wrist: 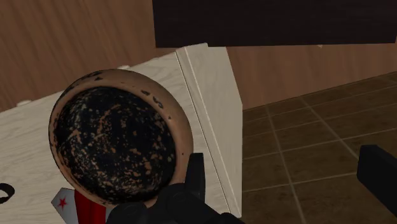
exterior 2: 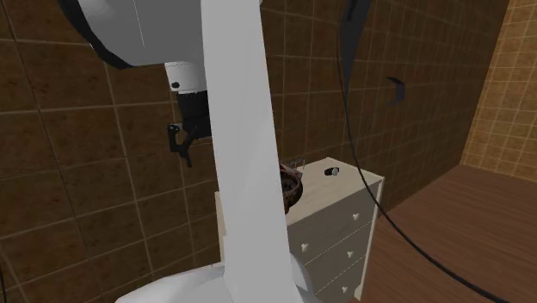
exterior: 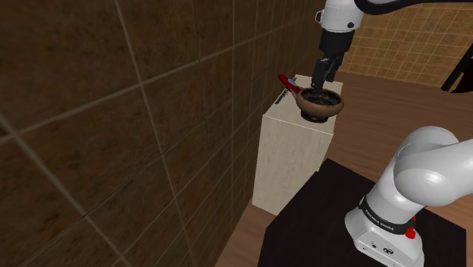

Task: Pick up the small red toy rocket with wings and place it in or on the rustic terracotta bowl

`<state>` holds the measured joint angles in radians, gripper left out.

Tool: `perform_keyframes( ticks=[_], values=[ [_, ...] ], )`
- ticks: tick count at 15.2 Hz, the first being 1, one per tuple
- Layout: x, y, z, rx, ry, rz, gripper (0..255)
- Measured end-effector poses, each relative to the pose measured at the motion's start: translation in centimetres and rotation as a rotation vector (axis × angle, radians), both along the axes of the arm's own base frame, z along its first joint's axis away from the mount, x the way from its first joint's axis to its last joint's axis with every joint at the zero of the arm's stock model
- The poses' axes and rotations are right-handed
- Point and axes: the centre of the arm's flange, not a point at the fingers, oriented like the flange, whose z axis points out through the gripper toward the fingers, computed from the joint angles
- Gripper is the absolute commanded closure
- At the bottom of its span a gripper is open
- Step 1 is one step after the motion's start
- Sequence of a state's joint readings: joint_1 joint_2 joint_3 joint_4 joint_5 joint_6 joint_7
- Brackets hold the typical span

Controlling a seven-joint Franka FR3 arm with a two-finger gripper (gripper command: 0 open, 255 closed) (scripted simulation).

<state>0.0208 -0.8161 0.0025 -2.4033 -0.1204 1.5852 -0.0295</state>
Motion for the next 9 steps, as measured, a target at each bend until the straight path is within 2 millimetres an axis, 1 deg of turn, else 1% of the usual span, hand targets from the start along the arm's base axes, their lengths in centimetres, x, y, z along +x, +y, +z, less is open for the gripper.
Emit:
perform_keyframes(
  ticks=[1,2,4,5,9],
  values=[
    [0.0,0.0,0.0,0.000,0.000,0.000,0],
    [0.2,-0.5,-0.2,0.001,-0.003,0.002,0],
    [1.5,-1.9,-0.8,0.004,-0.014,0.009,0],
    [2.2,-3.1,-1.4,0.006,-0.019,0.012,0],
    [5.3,-6.6,-2.7,0.013,-0.047,0.030,0]
  ],
)
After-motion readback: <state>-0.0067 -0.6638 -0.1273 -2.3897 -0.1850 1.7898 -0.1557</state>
